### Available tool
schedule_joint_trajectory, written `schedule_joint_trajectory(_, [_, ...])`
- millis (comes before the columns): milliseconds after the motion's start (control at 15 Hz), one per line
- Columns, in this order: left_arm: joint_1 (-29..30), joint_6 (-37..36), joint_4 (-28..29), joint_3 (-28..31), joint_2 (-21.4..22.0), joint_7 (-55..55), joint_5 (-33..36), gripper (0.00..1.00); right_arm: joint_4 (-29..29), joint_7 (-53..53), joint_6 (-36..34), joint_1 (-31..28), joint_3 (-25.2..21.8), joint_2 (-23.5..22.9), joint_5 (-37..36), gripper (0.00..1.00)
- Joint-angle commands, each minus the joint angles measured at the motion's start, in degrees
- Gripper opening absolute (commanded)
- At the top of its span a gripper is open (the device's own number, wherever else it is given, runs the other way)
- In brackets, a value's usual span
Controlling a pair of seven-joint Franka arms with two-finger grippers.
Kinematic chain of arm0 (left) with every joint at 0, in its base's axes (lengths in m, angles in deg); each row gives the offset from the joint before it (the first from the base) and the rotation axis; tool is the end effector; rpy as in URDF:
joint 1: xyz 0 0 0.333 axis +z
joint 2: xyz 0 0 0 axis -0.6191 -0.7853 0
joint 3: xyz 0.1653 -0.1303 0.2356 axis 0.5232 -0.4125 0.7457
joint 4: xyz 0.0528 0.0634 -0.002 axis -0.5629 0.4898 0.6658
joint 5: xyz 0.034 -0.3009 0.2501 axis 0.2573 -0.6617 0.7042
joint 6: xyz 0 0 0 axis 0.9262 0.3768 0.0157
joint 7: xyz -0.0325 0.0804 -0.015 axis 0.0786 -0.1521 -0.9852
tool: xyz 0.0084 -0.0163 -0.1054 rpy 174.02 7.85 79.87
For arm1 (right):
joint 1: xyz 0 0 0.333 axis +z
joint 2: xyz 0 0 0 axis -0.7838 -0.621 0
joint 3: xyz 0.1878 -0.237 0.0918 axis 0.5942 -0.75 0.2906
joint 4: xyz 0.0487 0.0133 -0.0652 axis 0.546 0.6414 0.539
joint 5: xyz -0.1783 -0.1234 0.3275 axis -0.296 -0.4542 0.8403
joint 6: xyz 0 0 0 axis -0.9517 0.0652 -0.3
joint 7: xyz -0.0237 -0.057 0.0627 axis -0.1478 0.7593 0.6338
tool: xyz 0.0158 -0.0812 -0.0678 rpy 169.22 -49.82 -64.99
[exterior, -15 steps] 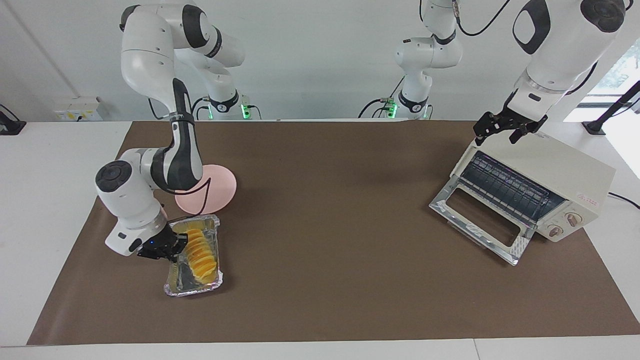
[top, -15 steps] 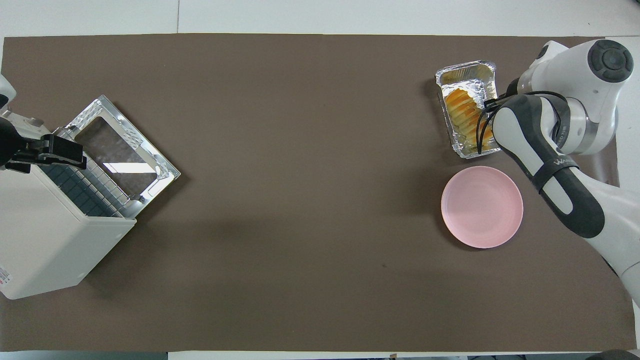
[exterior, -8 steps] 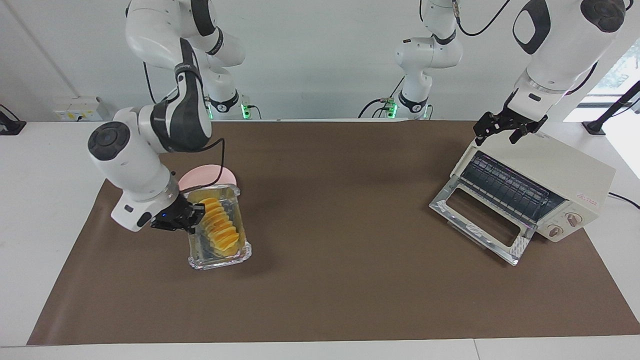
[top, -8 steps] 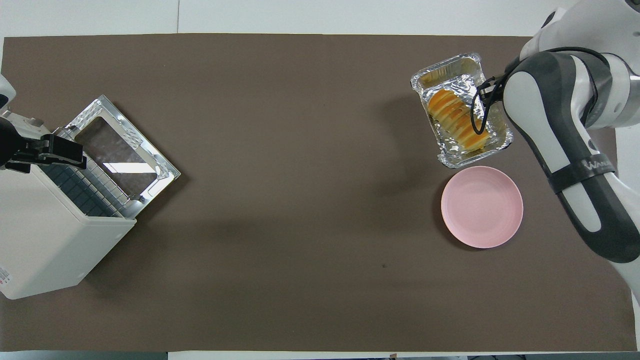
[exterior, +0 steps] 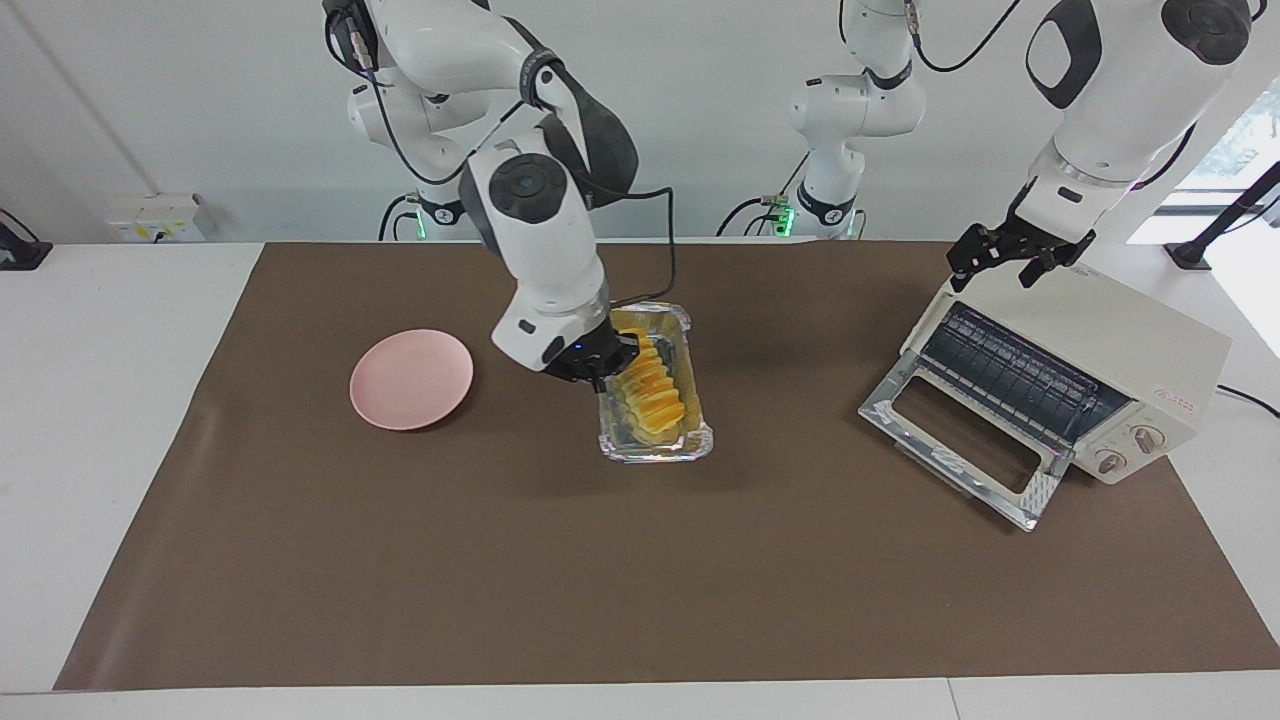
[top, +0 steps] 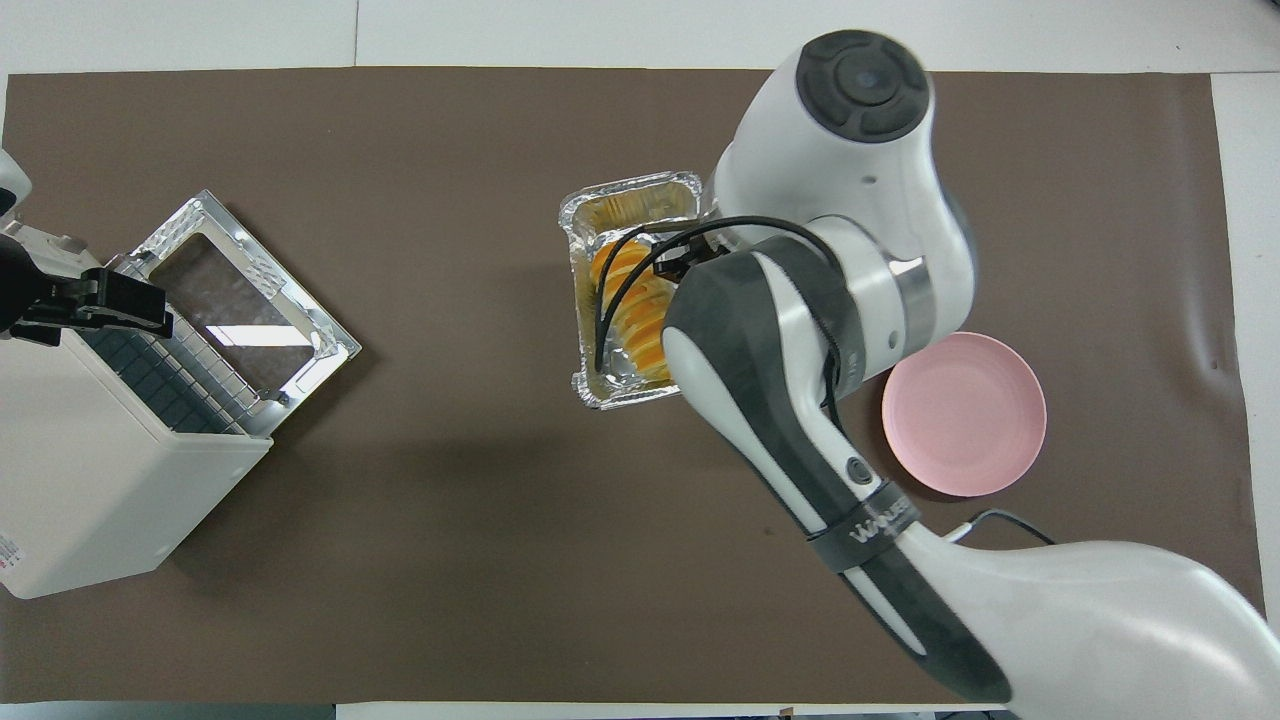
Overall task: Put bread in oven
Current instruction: 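Slide the foil tray toward the oven and release it with the right gripper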
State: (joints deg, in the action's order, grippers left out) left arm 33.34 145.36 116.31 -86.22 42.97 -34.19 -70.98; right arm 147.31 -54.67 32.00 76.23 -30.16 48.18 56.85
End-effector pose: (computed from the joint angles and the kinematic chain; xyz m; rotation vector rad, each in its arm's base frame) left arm 0.5448 -0.0303 0.5938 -3.1380 0.0218 0.1004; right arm 0.6065 0.3328 0.4536 -2.9963 -0.0906 0.0376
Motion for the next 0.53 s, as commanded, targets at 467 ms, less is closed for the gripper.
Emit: schedule_joint_trajectory(467, [0.69, 0.38, -0.43, -0.13, -0.05, 0.39, 0.11, 1.00, 18.31, -2.70, 19.97, 3.69, -0.26, 0.59, 1.30, 0.00])
